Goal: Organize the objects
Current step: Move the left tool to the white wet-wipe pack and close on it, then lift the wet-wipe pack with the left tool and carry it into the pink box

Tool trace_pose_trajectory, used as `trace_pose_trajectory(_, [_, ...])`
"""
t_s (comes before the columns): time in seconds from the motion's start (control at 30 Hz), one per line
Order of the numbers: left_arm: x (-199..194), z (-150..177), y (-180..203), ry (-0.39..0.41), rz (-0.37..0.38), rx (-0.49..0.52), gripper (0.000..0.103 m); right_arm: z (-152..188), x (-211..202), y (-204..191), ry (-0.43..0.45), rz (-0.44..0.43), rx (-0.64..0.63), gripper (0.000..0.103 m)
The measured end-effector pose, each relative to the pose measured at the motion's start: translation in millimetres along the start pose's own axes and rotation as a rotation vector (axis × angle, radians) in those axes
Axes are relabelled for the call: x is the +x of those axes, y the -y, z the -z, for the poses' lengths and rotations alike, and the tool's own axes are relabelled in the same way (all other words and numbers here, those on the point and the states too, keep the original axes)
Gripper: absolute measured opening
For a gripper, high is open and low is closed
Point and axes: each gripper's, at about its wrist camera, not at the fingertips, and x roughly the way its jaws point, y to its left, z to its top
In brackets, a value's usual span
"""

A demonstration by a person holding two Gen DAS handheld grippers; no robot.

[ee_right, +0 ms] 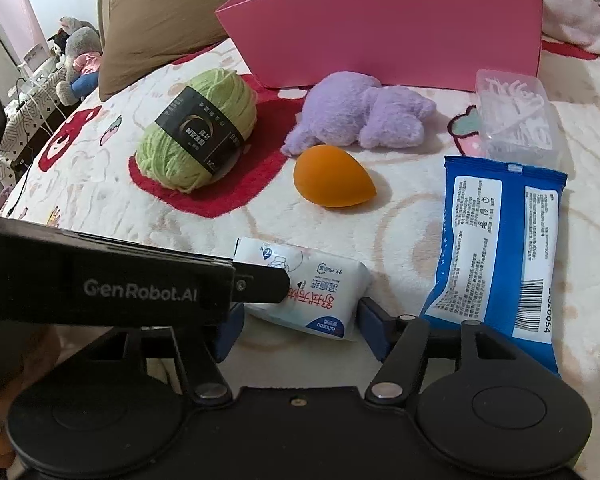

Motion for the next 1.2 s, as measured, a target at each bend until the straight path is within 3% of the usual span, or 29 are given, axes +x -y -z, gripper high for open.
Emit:
trace_pose_trajectory(0.23, [-23.5,3.7,7.8,0.048,0.009,0.004,0.033,-3.0,-14.9,-14.7,0.055,0.027,-0.075,0.076])
trace_pose_trajectory(0.7, [-64.0,2.9,22.7,0.140,0.037,0.010,0.034,-4.9,-49.8,-37.3,0.162,0.114,-0.179,0.076])
trace_pose_trajectory(1.2, [-109.1,-2.6,32.4,0.211,0.071,0.005,0.034,-19.4,-92.5,-44.5,0.253,0.088,-0.174,0.073])
